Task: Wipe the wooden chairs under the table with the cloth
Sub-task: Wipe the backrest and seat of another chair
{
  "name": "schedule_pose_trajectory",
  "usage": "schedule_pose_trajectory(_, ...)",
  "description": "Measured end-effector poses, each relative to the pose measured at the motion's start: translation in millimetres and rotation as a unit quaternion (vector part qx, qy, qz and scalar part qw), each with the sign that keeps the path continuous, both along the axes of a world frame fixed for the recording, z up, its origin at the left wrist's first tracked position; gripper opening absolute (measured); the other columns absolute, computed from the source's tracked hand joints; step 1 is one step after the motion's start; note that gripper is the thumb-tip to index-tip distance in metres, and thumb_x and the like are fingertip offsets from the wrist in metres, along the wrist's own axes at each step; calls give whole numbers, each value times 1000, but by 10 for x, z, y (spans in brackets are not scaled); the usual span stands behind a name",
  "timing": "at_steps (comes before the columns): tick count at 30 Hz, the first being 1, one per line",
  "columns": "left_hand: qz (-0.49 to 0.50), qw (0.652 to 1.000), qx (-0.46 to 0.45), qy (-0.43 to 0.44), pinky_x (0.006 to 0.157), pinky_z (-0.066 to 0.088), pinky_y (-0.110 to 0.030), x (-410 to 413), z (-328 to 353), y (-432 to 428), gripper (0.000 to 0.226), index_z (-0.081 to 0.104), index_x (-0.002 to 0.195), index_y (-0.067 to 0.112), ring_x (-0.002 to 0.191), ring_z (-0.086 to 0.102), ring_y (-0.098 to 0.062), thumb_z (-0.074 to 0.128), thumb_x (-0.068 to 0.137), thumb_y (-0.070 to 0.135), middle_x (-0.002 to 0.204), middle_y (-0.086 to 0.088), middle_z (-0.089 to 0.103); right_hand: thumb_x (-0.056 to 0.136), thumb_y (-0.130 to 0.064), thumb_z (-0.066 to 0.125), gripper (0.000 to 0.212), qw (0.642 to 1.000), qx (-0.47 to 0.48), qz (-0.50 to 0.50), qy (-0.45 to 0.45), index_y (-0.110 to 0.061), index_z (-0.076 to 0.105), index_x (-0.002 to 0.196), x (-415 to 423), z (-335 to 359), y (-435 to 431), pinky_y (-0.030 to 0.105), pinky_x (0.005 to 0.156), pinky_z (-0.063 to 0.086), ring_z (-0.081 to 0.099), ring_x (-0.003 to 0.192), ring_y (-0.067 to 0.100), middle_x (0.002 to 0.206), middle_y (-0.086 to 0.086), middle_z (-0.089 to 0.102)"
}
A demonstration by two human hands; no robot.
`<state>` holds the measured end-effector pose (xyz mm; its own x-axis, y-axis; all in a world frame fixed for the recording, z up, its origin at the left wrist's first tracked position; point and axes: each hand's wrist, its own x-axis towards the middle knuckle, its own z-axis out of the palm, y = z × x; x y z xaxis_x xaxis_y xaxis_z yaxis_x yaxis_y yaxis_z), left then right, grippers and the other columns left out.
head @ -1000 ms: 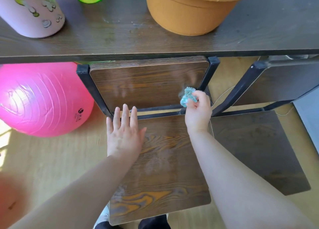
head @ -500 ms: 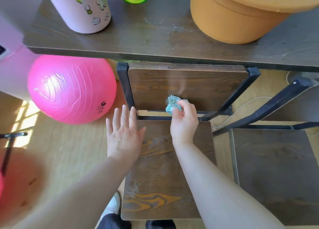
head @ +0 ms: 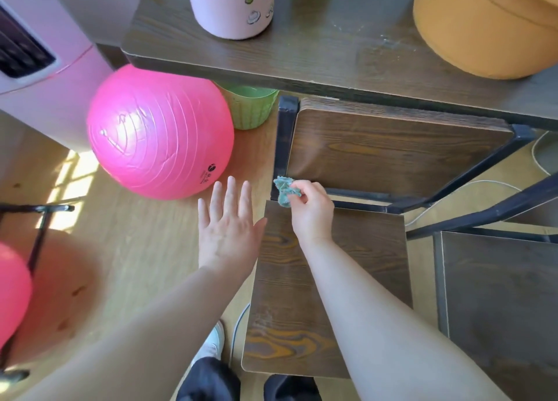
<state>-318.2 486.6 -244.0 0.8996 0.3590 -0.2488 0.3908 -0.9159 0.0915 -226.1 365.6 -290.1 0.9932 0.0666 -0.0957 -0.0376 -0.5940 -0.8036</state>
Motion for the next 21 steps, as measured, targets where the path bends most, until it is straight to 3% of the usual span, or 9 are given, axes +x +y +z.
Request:
schedule_pose_trajectory(3, -9, 1000, 2, 10, 123, 1, -50, -27, 11, 31, 72, -5, 158, 20, 153, -10, -28, 21, 101, 56, 166, -5, -7, 91, -10, 65, 19, 999, 21, -21, 33, -23, 69, 103, -51, 10, 7, 17, 75, 54, 63, 96, 10, 103, -7, 62)
schedule_pose_trajectory(6, -24, 1000, 4, 18, 123, 0, -50, -31, 55, -22, 72, -9, 157, 21, 152, -13, -27, 18, 101, 56, 166, -5, -9, 89, -13, 65, 20, 988, 109, -101, 44, -29, 68, 102, -137, 127, -158, 33, 80, 60, 66, 96, 12, 107, -10, 64)
schedule_pose_trajectory(9, -53, 998, -1, 19, 123, -2, -49, -14, 99, -145, 71, -12, 157, 21, 152, -15, -27, 18, 102, 56, 166, -4, -12, 91, -13, 65, 20, 953, 201, -223, 45, -29, 67, 103, -185, 393, -498, 30, 80, 60, 68, 99, 12, 111, -8, 66)
schedule_pose_trajectory(12, -72, 997, -11, 10, 123, -2, -50, 32, 110, -295, 71, -12, 157, 21, 152, -16, -27, 19, 102, 55, 166, -4, -12, 92, -8, 64, 21, 915, 257, -311, -16, -18, 66, 110, -60, 668, -924, 33, 79, 60, 68, 97, 8, 109, -6, 66)
schedule_pose_trajectory(17, -99, 995, -16, -8, 123, 1, -51, 226, 138, -598, 72, -6, 158, 21, 152, -11, -29, 24, 102, 54, 166, -6, -7, 95, -16, 62, 25, 913, 210, -334, -102, -21, 61, 119, 355, 1037, -1583, 29, 80, 60, 65, 107, 8, 117, -10, 63)
schedule_pose_trajectory(21, -102, 994, -10, -25, 123, 4, -52, 370, 154, -801, 71, 2, 158, 19, 153, -5, -29, 28, 101, 53, 167, -6, 1, 92, -24, 65, 25, 940, 125, -285, -138, -25, 61, 117, 616, 1118, -1819, 30, 83, 59, 63, 107, 5, 117, -11, 61)
